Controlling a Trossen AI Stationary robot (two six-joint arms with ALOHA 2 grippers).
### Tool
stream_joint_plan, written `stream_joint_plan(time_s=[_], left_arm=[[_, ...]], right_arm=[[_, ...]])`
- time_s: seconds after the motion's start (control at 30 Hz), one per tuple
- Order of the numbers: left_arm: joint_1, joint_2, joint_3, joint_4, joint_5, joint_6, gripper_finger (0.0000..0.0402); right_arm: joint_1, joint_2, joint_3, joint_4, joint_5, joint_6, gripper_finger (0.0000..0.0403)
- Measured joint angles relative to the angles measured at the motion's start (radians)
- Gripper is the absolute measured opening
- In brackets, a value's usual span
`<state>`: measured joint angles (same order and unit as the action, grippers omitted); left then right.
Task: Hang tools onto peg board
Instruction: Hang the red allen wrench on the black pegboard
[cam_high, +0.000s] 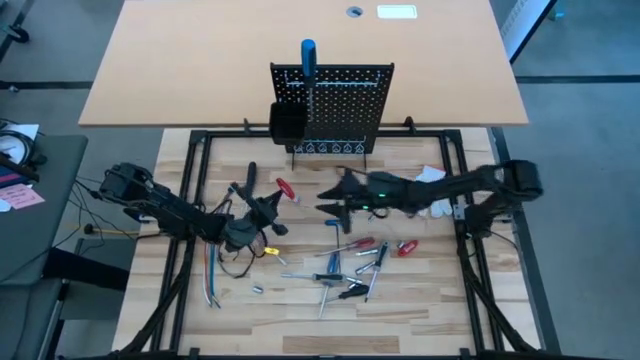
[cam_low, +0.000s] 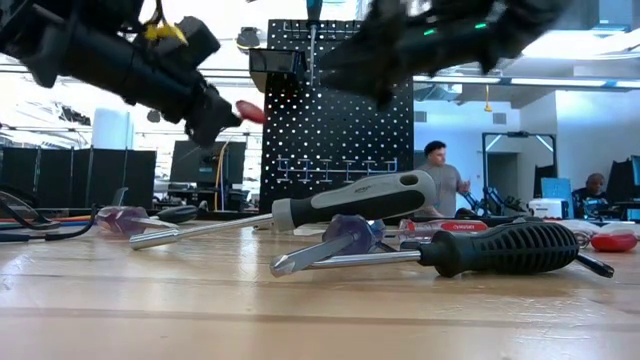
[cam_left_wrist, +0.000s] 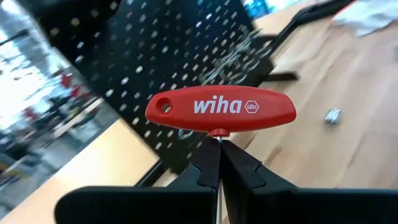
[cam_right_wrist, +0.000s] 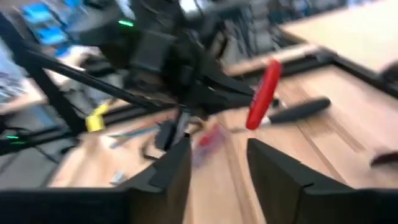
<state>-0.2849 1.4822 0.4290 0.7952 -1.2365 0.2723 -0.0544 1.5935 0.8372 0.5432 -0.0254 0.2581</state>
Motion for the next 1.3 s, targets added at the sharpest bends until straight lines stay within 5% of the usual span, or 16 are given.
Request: stream_joint_plan(time_s=[0.27,0.43,0.77,0.9,1.13,1.3], left_arm=[[-0.068,0.193,0.000,0.154,-0.099,-0.045,0.0000],[-0.103,0.286,0.030,0.278,-0.126,0.011,0.0000],[-0.117,0.305,0.133,0.243,-0.115,0.089,0.0000],[-0.124,0.305,0.133,0.243,-0.103,0.082,0.0000],[-0.131,0.305,0.133,0.241,-0.090,0.064,0.0000],[-0.131,0.304,0.133,0.211,-0.048,0.062,0.0022]], right_arm=[[-0.020,0.209,0.211,-0.128,0.007,0.008,0.0218],[-0.024,0.267,0.238,-0.116,0.026,0.061,0.0212],[0.018,0.313,0.237,-0.066,0.027,0.071,0.0203],[0.035,0.307,0.237,-0.075,0.032,0.059,0.0168],[0.034,0.304,0.237,-0.111,0.037,0.055,0.0050],[0.034,0.280,0.237,-0.178,0.055,0.040,0.0050]])
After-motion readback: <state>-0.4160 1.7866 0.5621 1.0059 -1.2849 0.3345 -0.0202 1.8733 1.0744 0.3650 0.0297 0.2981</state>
